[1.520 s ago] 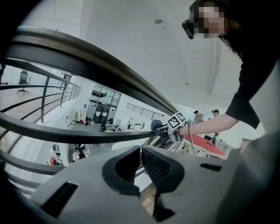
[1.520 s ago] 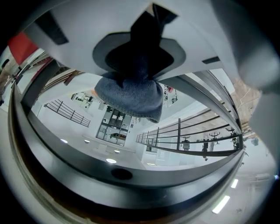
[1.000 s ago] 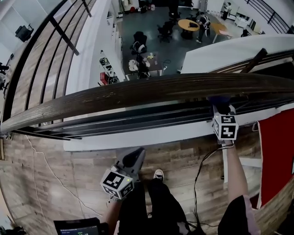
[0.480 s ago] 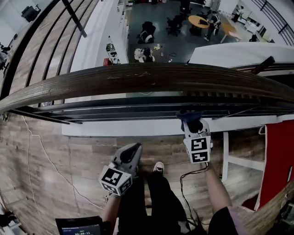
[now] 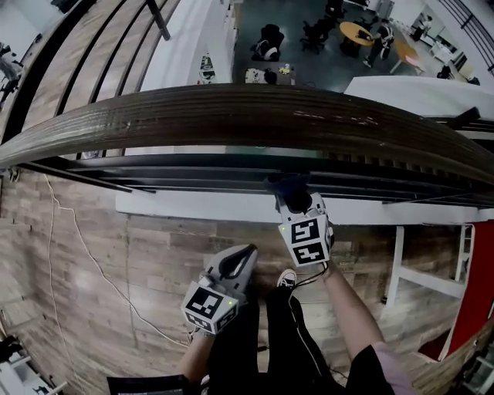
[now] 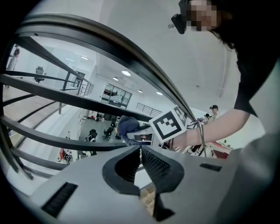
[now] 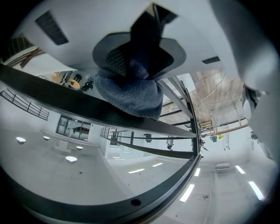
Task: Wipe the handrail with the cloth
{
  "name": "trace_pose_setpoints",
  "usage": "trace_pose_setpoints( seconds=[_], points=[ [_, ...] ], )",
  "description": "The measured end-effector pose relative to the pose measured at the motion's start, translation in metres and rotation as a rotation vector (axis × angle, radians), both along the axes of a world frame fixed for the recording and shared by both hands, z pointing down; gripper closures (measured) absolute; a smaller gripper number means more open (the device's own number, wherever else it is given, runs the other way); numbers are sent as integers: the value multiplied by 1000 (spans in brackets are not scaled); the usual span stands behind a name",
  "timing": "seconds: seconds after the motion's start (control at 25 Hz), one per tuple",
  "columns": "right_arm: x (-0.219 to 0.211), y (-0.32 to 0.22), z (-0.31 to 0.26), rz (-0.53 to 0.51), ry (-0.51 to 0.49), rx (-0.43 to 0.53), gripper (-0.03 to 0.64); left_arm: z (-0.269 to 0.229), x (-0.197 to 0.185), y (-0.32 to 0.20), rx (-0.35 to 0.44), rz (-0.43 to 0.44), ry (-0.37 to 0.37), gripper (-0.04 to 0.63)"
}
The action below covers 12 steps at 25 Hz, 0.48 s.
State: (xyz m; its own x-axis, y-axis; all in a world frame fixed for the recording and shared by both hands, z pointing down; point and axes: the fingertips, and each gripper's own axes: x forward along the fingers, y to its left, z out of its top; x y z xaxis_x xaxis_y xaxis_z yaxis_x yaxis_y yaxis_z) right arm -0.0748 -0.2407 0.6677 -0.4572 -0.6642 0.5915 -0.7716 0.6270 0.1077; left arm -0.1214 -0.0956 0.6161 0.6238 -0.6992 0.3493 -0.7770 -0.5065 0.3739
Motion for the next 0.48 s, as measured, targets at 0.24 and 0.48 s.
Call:
trace_pose_setpoints(
  seconds=[0.24, 0.48],
  points=[
    [-82, -18, 20, -78, 31, -2, 508, 15, -44, -8, 0, -20, 11, 595],
    [-129, -29, 48, -135, 53, -26, 509, 31, -73, -10, -23, -44, 12, 595]
  ],
)
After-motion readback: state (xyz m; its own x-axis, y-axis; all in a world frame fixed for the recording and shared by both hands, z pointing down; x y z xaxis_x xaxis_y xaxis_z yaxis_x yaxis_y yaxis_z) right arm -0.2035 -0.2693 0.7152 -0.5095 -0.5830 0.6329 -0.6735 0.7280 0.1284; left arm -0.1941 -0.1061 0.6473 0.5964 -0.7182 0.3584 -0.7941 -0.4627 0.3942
